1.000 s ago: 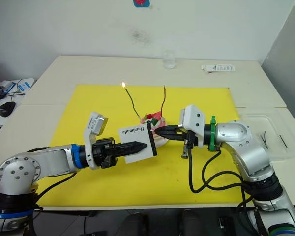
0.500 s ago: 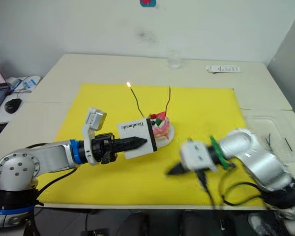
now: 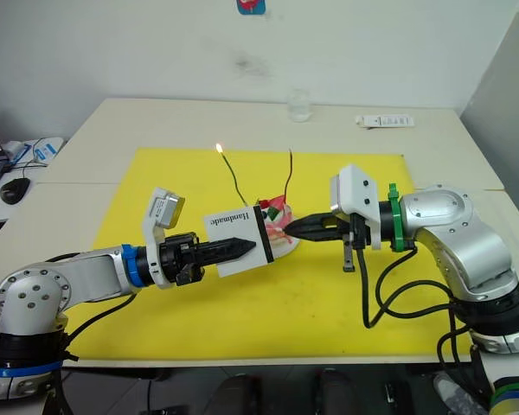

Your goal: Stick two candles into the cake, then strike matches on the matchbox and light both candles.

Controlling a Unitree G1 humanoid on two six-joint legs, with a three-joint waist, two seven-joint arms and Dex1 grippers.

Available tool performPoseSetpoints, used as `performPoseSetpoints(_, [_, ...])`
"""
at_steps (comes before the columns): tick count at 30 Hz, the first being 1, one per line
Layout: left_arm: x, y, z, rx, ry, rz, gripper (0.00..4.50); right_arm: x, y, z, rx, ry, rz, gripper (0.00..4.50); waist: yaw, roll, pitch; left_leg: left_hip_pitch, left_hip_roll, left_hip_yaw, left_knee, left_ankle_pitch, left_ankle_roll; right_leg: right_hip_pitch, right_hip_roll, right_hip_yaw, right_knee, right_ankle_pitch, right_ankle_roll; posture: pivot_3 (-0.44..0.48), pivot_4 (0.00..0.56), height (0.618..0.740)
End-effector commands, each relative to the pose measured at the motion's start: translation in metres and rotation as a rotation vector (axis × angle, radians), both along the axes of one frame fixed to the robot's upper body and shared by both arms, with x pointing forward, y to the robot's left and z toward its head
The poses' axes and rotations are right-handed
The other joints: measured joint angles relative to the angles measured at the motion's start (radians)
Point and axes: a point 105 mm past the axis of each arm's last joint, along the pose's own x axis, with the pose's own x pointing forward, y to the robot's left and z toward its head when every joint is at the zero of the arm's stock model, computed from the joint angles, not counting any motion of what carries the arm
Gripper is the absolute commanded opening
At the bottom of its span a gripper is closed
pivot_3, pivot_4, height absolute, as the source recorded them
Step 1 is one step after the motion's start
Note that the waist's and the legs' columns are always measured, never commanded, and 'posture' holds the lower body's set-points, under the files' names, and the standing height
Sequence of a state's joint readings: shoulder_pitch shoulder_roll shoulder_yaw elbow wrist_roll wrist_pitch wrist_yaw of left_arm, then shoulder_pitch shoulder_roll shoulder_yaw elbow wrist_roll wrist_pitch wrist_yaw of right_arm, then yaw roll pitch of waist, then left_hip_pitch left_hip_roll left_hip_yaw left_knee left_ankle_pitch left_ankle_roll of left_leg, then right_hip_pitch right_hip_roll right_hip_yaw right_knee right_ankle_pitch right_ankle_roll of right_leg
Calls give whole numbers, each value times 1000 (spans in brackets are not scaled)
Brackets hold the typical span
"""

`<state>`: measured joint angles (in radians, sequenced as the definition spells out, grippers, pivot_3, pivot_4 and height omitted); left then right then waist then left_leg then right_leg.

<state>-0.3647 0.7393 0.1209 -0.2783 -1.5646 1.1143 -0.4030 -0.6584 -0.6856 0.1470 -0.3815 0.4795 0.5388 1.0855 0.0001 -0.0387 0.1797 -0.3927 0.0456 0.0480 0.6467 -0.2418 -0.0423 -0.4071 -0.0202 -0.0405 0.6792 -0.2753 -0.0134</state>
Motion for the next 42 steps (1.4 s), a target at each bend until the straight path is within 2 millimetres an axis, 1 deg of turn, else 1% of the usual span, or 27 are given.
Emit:
performPoseSetpoints(1, [-4,-5,9,-9,-39,-28,0,2,8,8,11,-80,-11,23,0,0,0,-1,0,0,0,0,0,0,0,0,0,0,0,0,150,740])
performPoseSetpoints(5, [-4,-6,9,-10,-39,-35,0,5,14,4,10,-98,-17,23,-1,0,0,-1,1,0,0,0,0,-1,0,-1,0,0,0,0,150,740])
performPoseSetpoints(15, [-6,-7,10,-9,-41,-44,0,5,16,-9,-18,-101,-13,23,-2,0,0,0,1,-1,0,0,0,-1,0,-1,1,0,0,0,150,740])
performPoseSetpoints(22, [-7,-7,10,-9,-41,-44,0,5,18,-14,-34,-117,-3,23,-2,0,0,0,1,-1,0,0,0,-1,0,-1,1,0,0,0,150,740])
performPoseSetpoints(26, [-7,-6,10,-10,-41,-40,0,0,24,-20,-63,-146,46,23,-2,0,0,0,1,-1,0,0,0,-1,0,-1,1,0,0,0,150,740])
performPoseSetpoints(28, [-6,-6,10,-9,-42,-37,0,-11,27,-32,-128,-160,129,23,-2,0,0,0,1,-1,0,0,0,-1,0,-1,1,0,0,0,150,740])
performPoseSetpoints(29, [-5,-6,9,-9,-41,-36,0,-23,20,-46,-225,-132,203,23,-2,0,0,0,1,-1,0,0,0,-1,0,-1,1,0,0,0,150,740])
performPoseSetpoints(30, [-5,-6,9,-9,-41,-35,0,-34,8,-61,-339,-89,270,23,0,0,0,0,1,-1,0,0,0,-1,0,-2,0,0,0,0,150,740])
performPoseSetpoints(31, [-5,-6,9,-7,-42,-34,0,-46,-16,-77,-501,-42,347,23,5,0,0,-1,0,-2,-1,0,1,-1,0,-2,0,0,0,0,150,740])
performPoseSetpoints(32, [-4,-5,9,-5,-44,-33,0,-52,-38,-85,-617,5,380,23,13,0,0,-2,0,-3,0,0,1,0,0,-4,-1,0,1,0,150,740])
performPoseSetpoints(33, [-2,-3,10,-5,-44,-29,0,-54,-52,-82,-657,56,372,23,17,1,1,-3,-1,-5,0,-1,2,0,-1,-6,-2,-1,1,0,150,740])
performPoseSetpoints(35, [-1,-1,10,1,-45,-23,0,-43,-57,-61,-573,91,282,23,11,1,1,-4,-2,-4,3,-3,5,0,-2,-5,-3,-1,1,0,150,740])
performPoseSetpoints(37, [-2,-1,9,2,-44,-24,0,-26,-52,-41,-444,78,179,23,-7,0,2,-2,-1,-3,3,-3,5,0,-1,-2,-2,0,1,0,150,740])
performPoseSetpoints(39, [-3,-2,7,0,-40,-27,0,-10,-44,-21,-301,64,89,23,-13,0,2,3,1,-3,2,-2,4,2,2,0,1,0,0,0,150,740])
performPoseSetpoints(40, [-3,-3,7,0,-40,-28,0,-6,-41,-14,-262,62,66,23,-13,0,2,4,1,-3,0,-1,2,2,2,0,2,0,0,0,150,740])
performPoseSetpoints(42, [-4,-4,7,-1,-37,-35,0,-3,-30,-4,-197,9,49,23,-10,0,2,5,1,-6,-2,1,-2,2,3,-3,2,0,-1,0,150,740])
